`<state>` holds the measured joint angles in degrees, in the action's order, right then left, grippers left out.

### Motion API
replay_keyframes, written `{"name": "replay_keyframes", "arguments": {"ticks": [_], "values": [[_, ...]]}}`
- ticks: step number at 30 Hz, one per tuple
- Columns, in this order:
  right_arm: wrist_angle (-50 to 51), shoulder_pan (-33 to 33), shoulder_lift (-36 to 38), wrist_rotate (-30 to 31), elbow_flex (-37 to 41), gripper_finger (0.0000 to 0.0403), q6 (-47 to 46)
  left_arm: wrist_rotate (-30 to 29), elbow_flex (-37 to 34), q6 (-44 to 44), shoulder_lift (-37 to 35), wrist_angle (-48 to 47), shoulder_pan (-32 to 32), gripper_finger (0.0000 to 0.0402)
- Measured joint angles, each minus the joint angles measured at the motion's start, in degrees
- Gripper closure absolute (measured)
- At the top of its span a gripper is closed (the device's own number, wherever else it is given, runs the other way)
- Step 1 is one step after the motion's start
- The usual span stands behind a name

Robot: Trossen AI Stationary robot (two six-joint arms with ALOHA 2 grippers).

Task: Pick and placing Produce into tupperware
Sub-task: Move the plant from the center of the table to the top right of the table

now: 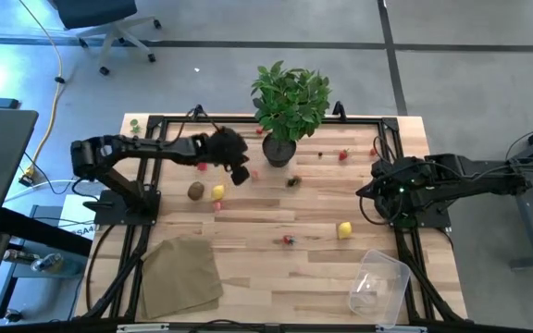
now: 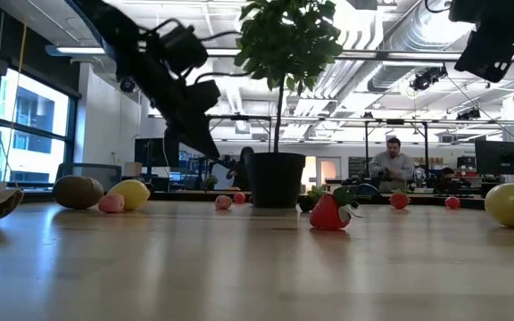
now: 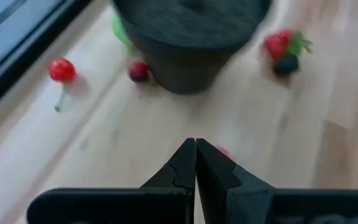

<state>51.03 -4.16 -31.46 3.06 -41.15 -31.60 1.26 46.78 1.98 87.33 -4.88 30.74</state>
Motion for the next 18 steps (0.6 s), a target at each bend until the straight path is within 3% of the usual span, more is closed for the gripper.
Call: {"name": "replay_keyframes", "arguments": {"ticks": [10, 18], "values": [[0.2, 0.0, 0.0, 6.2, 0.0, 0.0403, -10.1, 13.4, 0.0, -4.8, 4.6, 9.4, 9.9, 0.0401], [0.8, 0.0, 0.0, 7.5, 0.0, 0.0403, -13.6, 15.5, 1.0, -5.3, 10.4, 13.0, 9.3, 0.0401]]}}
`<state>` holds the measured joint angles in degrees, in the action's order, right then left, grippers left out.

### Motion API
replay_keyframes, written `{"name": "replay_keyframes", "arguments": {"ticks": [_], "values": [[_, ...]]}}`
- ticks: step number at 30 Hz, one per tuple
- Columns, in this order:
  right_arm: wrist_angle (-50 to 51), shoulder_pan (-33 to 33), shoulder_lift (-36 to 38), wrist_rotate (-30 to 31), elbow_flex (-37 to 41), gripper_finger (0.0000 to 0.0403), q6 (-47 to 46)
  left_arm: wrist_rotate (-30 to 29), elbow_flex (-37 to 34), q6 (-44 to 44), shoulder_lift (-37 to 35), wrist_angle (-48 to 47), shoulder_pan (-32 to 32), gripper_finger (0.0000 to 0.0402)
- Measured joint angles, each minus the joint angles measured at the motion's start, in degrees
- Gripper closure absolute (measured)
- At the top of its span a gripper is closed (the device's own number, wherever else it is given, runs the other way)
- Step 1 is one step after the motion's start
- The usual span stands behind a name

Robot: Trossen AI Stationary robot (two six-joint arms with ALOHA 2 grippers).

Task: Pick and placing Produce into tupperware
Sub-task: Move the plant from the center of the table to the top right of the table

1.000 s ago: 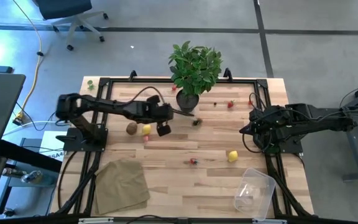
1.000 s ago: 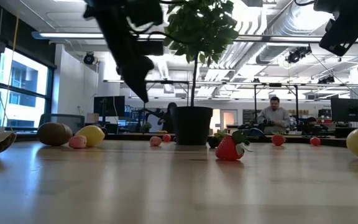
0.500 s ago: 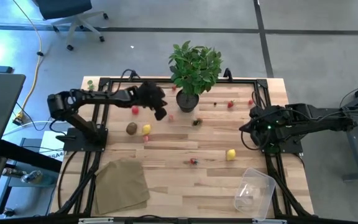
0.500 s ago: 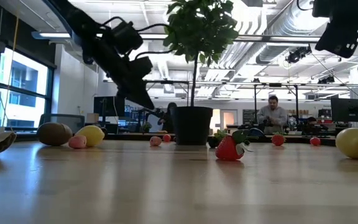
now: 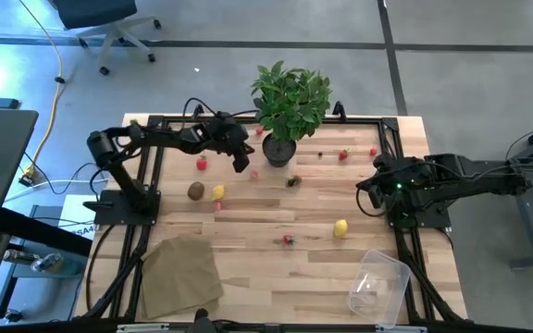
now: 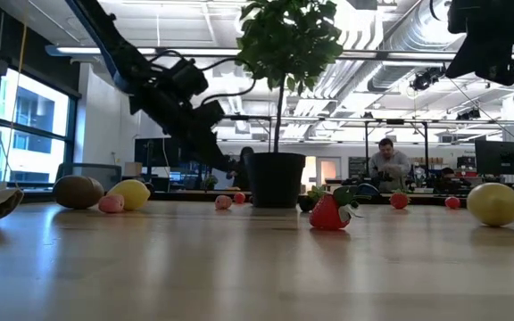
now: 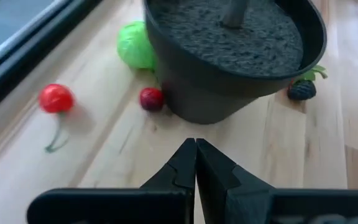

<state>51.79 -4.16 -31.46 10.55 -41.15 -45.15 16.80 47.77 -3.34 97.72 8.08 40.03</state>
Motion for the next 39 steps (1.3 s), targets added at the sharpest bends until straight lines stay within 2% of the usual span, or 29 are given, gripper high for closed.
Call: {"name": "replay_keyframes", "arguments": {"ticks": [18, 31, 39], "values": [[3.2, 0.0, 0.0, -2.0, 0.0, 0.0403, 0.1, -0.3, 15.4, 1.3, 11.2, -2.8, -4.9, 0.0401], [3.3, 0.0, 0.0, -2.1, 0.0, 0.0403, 0.1, -0.7, 25.1, 1.3, 17.4, -4.2, -5.5, 0.0401], [3.3, 0.0, 0.0, -2.1, 0.0, 0.0403, 0.2, -1.4, 31.2, -0.9, 20.4, -11.0, -5.1, 0.0401]]}}
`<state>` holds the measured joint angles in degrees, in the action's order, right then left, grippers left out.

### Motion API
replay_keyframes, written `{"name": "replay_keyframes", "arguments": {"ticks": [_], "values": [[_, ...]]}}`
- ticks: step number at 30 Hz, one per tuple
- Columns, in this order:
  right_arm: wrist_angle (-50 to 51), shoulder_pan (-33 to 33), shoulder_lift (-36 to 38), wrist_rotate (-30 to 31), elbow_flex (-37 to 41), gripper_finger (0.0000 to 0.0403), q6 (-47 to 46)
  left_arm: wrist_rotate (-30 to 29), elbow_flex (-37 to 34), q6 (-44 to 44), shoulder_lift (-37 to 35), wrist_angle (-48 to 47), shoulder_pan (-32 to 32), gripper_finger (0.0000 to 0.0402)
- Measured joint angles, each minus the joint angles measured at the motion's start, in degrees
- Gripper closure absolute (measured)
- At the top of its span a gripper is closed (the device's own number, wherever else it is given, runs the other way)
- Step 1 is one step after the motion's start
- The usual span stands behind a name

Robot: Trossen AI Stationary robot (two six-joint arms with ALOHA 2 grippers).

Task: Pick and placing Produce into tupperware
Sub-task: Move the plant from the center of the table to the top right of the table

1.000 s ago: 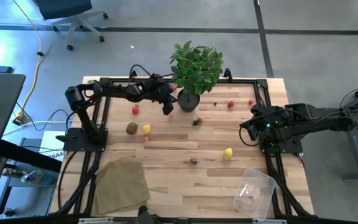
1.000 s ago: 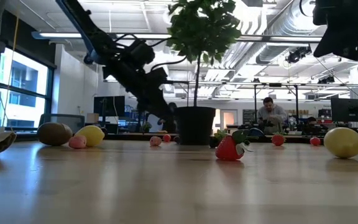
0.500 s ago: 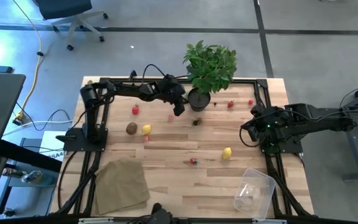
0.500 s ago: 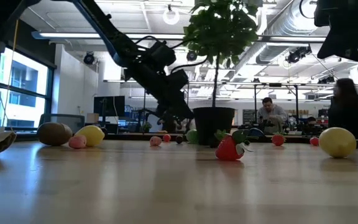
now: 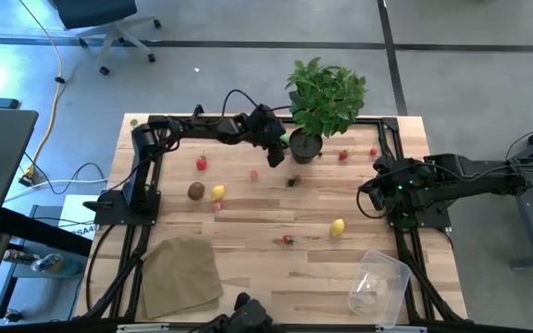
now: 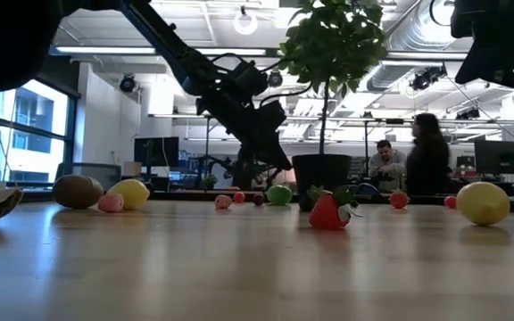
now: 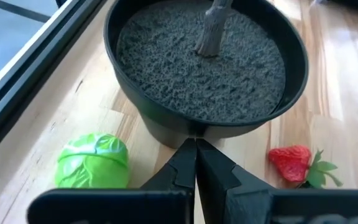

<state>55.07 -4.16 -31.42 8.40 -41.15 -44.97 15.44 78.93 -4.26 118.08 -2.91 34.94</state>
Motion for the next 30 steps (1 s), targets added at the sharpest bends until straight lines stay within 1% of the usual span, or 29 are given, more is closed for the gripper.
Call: {"name": "replay_keyframes", "arguments": {"ticks": [7, 11, 15, 20, 22, 24, 30], "values": [[0.0, 0.0, 0.0, 0.0, 0.0, 0.0403, 0.0, -0.2, 0.2, -0.5, 0.0, -0.9, 0.4, 0.0401], [0.0, 0.0, 0.0, -0.4, 0.0, 0.0403, -0.1, 4.3, 0.2, -1.8, 0.0, -3.1, 0.3, 0.0401], [0.0, 0.0, 0.0, -0.3, 0.0, 0.0403, 0.0, 6.4, 0.1, -4.1, 0.0, -6.7, -0.6, 0.0401], [0.0, 0.0, 0.0, 0.2, 0.0, 0.0403, 0.4, 7.1, 0.1, -4.3, 0.0, -5.6, -2.2, 0.0401], [0.0, 0.0, 0.0, 0.2, 0.0, 0.0403, 0.4, 9.2, 0.2, -3.9, 0.0, -3.9, -2.2, 0.0401], [0.0, 0.0, 0.0, 0.2, 0.0, 0.0403, 0.4, 10.8, 0.8, -3.2, 0.0, -4.4, -2.1, 0.0401], [0.0, 0.0, 0.0, 0.4, 0.0, 0.0403, 0.8, 9.9, 2.9, -1.9, 0.0, -4.6, -2.0, 0.0401]]}}
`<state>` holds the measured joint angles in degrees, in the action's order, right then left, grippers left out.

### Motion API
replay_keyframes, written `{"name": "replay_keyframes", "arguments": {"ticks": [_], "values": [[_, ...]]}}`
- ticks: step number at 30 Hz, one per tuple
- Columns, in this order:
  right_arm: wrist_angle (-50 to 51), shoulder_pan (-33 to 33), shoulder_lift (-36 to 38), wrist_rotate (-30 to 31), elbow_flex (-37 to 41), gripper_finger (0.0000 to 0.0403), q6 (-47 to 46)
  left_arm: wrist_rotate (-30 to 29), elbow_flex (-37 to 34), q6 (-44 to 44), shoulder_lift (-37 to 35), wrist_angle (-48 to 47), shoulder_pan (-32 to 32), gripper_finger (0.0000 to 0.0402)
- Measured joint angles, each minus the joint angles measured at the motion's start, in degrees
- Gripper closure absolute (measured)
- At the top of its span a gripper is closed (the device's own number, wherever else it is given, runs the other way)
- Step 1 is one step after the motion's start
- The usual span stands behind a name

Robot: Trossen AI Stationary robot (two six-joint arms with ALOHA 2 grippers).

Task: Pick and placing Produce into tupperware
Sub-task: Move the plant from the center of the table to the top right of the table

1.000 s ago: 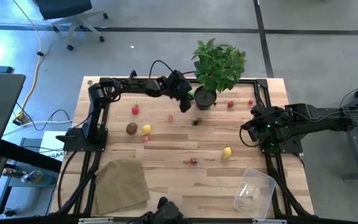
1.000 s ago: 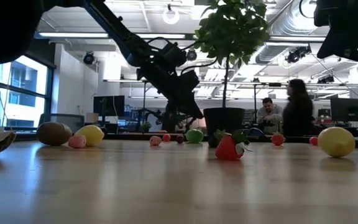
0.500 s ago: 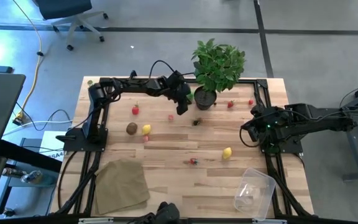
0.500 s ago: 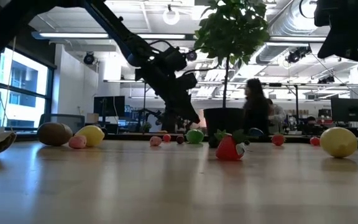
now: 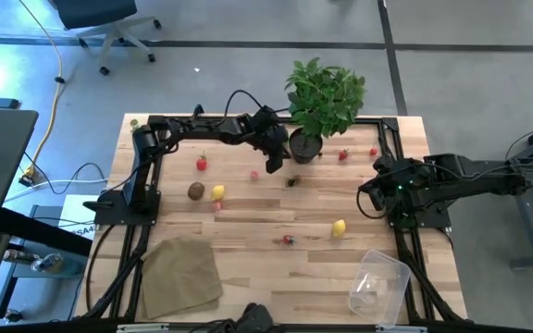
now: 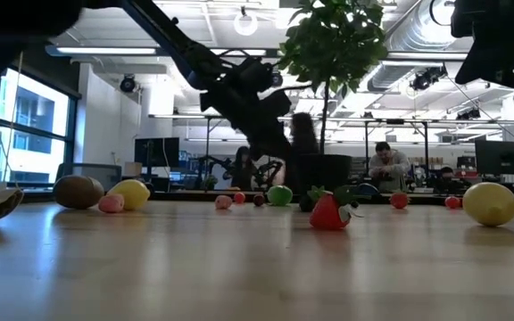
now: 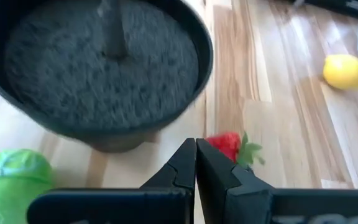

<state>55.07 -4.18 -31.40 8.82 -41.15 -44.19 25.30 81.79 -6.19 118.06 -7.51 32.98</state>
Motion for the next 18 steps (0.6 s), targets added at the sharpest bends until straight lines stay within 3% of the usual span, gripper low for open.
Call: {"name": "replay_keyframes", "arguments": {"ticks": [11, 18], "values": [[0.0, 0.0, 0.0, 0.2, 0.0, 0.0403, -0.8, -0.2, 8.3, -0.9, 3.7, -5.3, 0.0, 0.0401], [0.0, 0.0, 0.0, 0.3, 0.0, 0.0403, -0.8, -0.1, 8.9, -0.8, 4.7, -3.1, 0.3, 0.0401]]}}
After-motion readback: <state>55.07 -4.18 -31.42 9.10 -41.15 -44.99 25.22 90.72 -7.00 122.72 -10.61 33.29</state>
